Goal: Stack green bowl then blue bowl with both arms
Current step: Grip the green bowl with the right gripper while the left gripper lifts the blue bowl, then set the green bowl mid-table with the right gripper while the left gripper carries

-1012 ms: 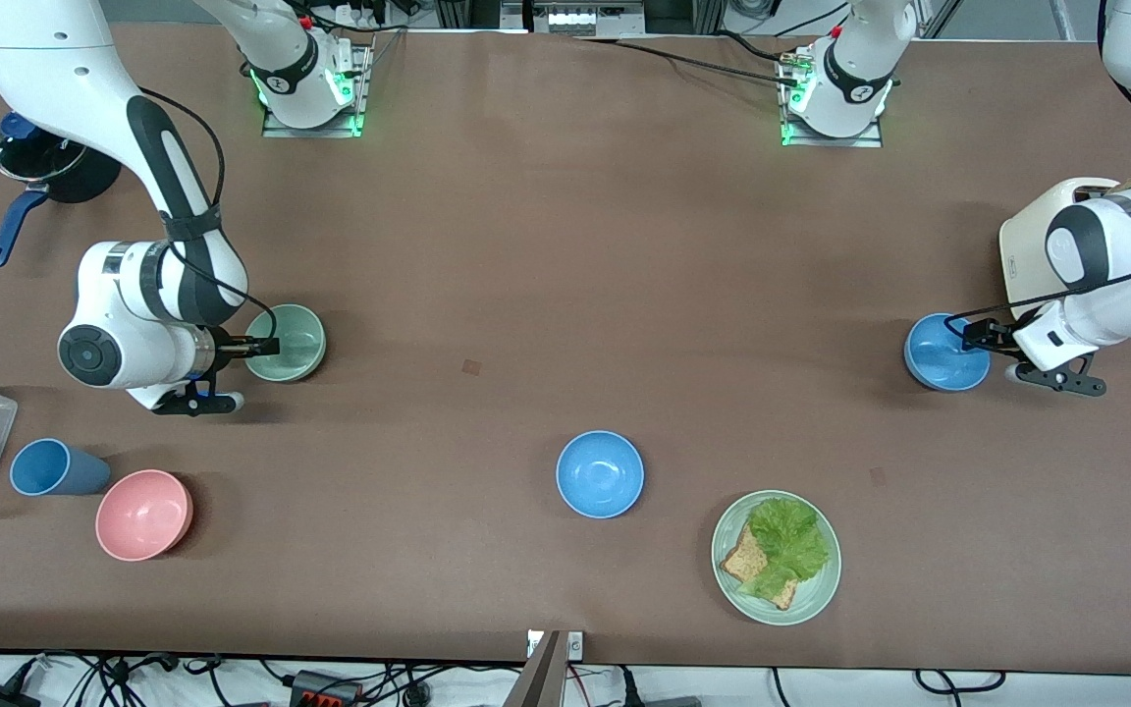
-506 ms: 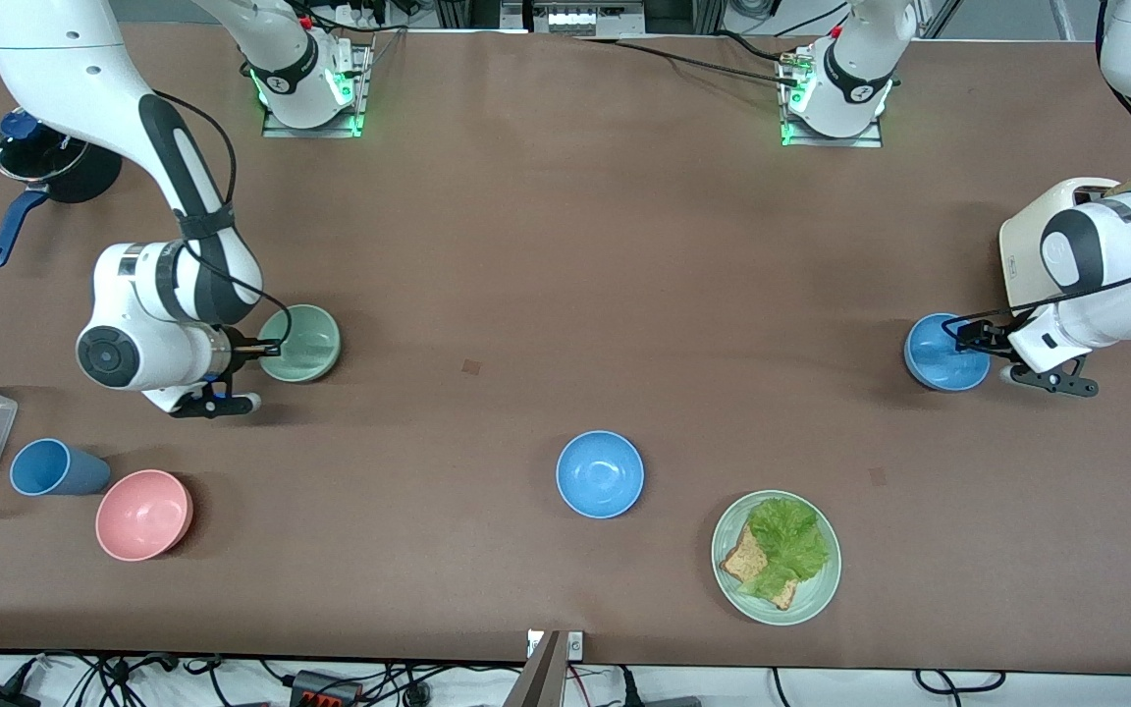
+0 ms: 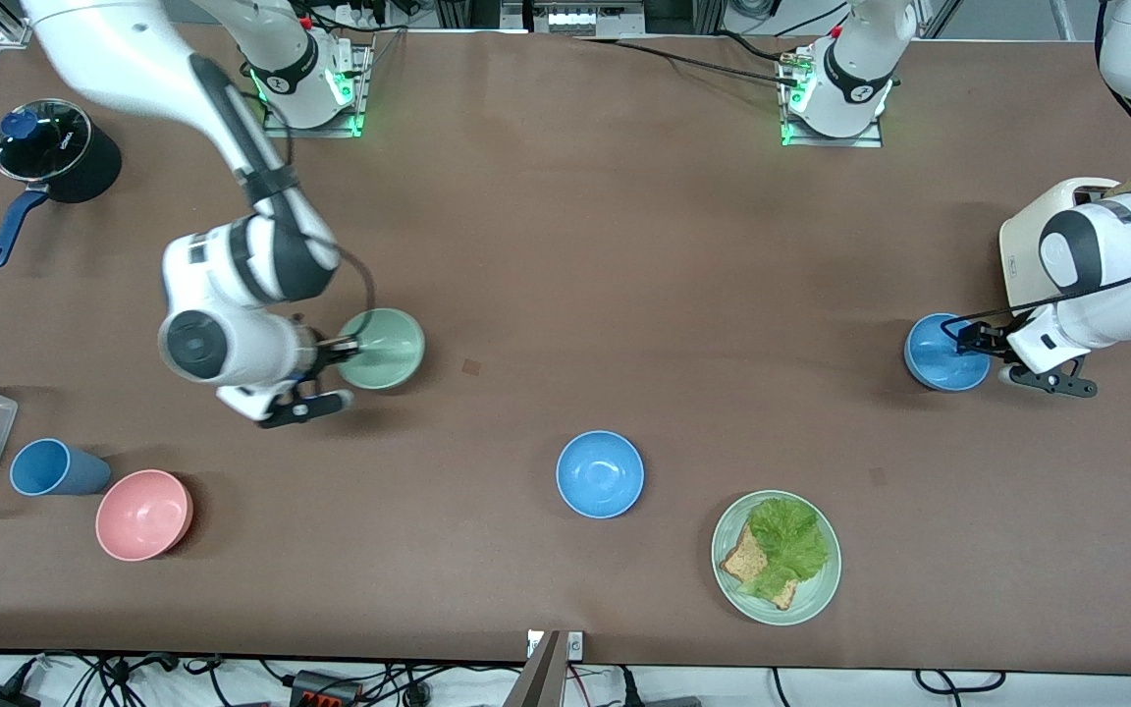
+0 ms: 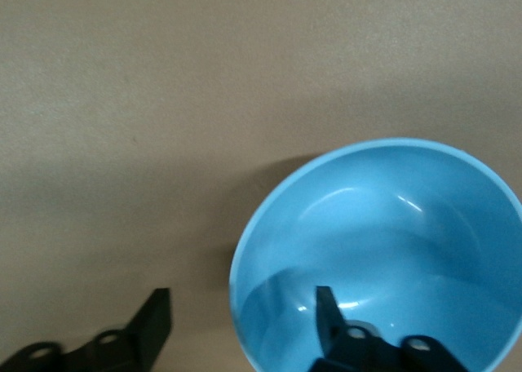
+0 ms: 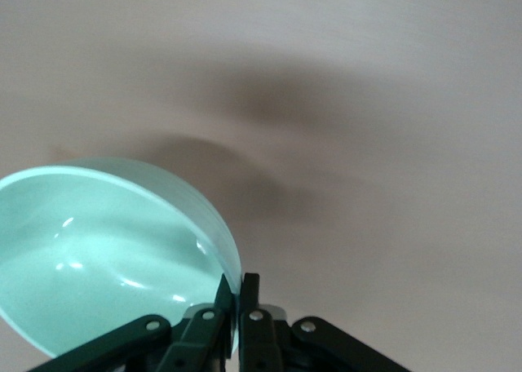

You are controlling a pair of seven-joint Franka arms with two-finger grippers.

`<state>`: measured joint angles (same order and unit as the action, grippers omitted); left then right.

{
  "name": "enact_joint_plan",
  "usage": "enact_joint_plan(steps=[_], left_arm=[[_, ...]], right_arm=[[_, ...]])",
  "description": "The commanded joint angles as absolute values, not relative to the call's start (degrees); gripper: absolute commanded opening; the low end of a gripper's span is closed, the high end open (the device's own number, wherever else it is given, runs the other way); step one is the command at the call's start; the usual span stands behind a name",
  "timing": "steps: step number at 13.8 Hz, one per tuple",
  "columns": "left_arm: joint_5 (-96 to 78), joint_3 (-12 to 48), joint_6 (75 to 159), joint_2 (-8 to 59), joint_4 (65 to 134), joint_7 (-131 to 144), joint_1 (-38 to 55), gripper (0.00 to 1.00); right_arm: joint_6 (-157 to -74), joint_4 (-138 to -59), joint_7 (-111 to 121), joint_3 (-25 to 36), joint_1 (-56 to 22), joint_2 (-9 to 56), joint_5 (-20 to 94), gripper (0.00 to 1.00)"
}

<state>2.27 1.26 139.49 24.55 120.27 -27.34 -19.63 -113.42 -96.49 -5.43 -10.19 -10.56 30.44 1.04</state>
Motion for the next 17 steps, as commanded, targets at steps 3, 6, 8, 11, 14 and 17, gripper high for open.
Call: enact_joint_plan(steps=[3,6,8,11,14,17], left_arm=[[1.2,2.8,140.5,24.7,120.5,-28.6,-20.7,0.27],[-2.2,2.9,139.8,24.7,120.5,-28.2,-21.2,0.08],[-3.8,3.0,136.3,24.5,119.9,-28.3,-21.2,0.03],[-8.1,4.0,126.3,24.3,115.5,-28.3,-21.2,0.01],[-8.3,4.2,118.2,23.9,110.1,-27.3,-20.7,0.01],[-8.4,7.1,110.0,22.5,107.0,-24.7,-20.7,0.00]], right_arm=[[-112.3,-91.2,-21.4,-10.5,-24.6,34.5,1.3,0.00],[-111.9,-91.8,-25.3,-10.5,-27.4,35.2,1.5,0.00],[-113.3,-91.5,-27.0,-10.5,-28.6,36.9,3.4,0.00],[-116.9,-91.4,-26.9,-10.5,-28.7,38.5,7.2,0.00],[-119.6,-91.5,-27.0,-10.5,-28.7,39.9,9.0,0.00],[-119.3,-89.4,-27.4,-10.5,-28.2,39.6,9.2,1.00]])
